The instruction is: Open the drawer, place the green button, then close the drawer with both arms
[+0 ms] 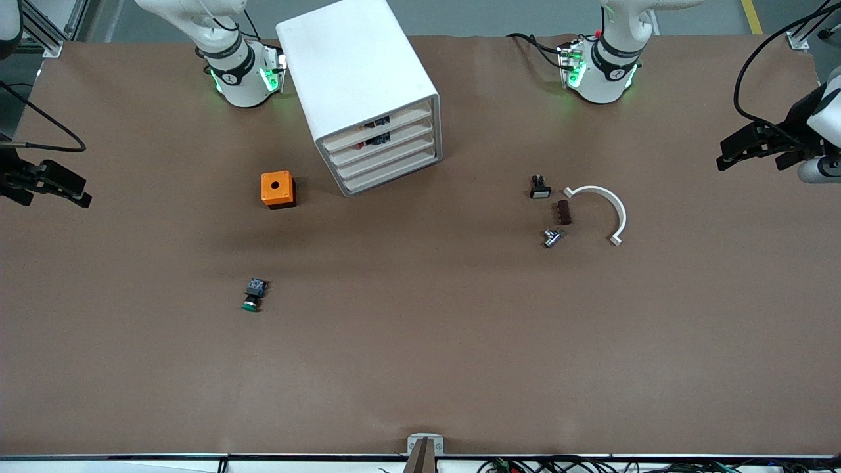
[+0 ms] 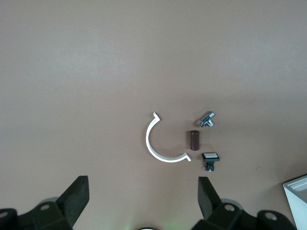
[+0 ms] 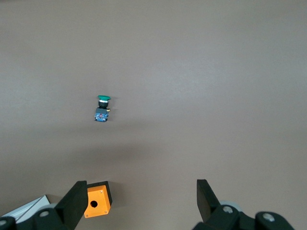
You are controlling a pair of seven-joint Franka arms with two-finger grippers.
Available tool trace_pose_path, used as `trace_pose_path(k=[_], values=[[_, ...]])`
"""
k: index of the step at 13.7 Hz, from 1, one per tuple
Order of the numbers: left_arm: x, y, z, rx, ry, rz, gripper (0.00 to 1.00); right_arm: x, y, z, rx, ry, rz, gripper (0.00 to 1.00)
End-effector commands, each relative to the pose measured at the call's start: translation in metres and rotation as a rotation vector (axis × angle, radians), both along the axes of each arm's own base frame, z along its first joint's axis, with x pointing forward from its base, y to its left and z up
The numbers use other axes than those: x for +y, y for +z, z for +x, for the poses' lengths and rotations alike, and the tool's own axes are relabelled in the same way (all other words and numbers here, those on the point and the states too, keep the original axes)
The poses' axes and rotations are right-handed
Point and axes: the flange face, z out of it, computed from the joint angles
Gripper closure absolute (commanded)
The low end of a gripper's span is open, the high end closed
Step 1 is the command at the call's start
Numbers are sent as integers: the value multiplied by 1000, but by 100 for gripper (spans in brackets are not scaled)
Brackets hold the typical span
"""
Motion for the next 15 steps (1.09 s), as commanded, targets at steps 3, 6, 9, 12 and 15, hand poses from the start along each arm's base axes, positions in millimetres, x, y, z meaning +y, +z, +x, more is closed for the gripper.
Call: trace_pose_path(k=[3,6,9,12,15], values=[[0,5,3,-13,-21,23,0,0,6,-3,-9,13,-19,0],[5,3,3,-7,-2,19,0,0,6,-3,-7,13,-19,0],[11,-5,8,9,10,15,0,1,-4,-1,-3,9,-18,0],[22,-29,25,50,36,6,0,14,-13,5,1,7,-17,0],[22,-74,44,127,36,6,0,32,-43,16,2,-9,-10,0]])
